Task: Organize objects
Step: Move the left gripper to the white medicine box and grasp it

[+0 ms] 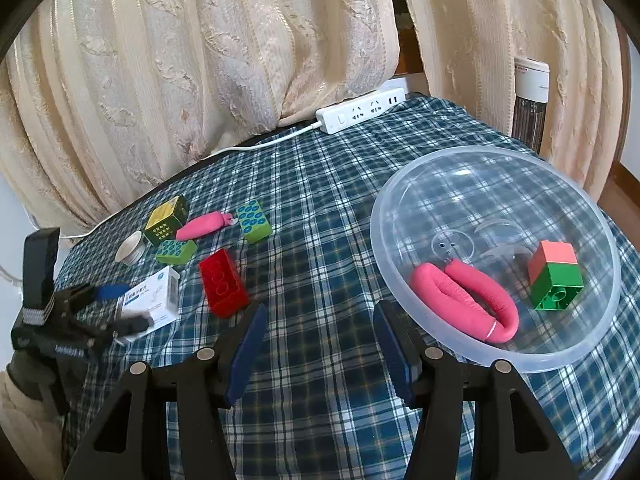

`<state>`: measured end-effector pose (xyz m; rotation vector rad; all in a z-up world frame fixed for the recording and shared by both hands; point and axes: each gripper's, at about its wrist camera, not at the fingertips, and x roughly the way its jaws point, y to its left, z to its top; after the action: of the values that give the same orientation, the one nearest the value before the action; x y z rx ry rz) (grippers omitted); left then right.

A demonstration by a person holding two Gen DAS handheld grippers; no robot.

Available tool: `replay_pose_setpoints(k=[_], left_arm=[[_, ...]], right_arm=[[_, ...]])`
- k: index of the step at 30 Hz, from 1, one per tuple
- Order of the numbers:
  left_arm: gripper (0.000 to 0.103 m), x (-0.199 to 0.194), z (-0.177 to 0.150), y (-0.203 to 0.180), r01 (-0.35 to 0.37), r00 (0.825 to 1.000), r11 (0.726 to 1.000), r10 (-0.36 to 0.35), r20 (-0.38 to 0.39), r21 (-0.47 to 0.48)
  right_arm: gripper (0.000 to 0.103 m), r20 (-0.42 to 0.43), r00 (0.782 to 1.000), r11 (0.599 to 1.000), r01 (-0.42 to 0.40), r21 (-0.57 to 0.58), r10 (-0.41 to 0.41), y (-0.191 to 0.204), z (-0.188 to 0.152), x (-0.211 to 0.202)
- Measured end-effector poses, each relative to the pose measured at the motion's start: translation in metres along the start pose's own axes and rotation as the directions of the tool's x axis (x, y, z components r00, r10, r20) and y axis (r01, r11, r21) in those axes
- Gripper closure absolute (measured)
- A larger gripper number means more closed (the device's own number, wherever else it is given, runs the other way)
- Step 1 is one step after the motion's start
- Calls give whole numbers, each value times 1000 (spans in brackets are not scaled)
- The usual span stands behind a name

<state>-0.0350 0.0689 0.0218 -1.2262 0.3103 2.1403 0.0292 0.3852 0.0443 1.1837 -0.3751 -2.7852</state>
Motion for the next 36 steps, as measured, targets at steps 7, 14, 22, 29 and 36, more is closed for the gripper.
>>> replay_pose_setpoints(k=[7,14,22,29,36], left_arm=[[3,-4,-1,-18,-35,999,999,35,27,-5],[15,5,6,-9,-74,996,995,77,53,-61],[30,11,1,-12,-98,993,992,103,59,-76],[35,3,-1,-9,-130,984,983,144,106,-129],[35,-12,-3,5,-131,974,968,166,155,-214]], right_arm=[[44,-4,1000,999,-14,-31,14,12,-1,1],[44,-13,999,999,-30,-42,30,18,-1,4],[44,-35,998,996,-60,-66,58,30,3,13],[44,-64,995,987,-87,-135,79,53,7,31],[44,-99,991,977,-109,-182,92,73,13,53]])
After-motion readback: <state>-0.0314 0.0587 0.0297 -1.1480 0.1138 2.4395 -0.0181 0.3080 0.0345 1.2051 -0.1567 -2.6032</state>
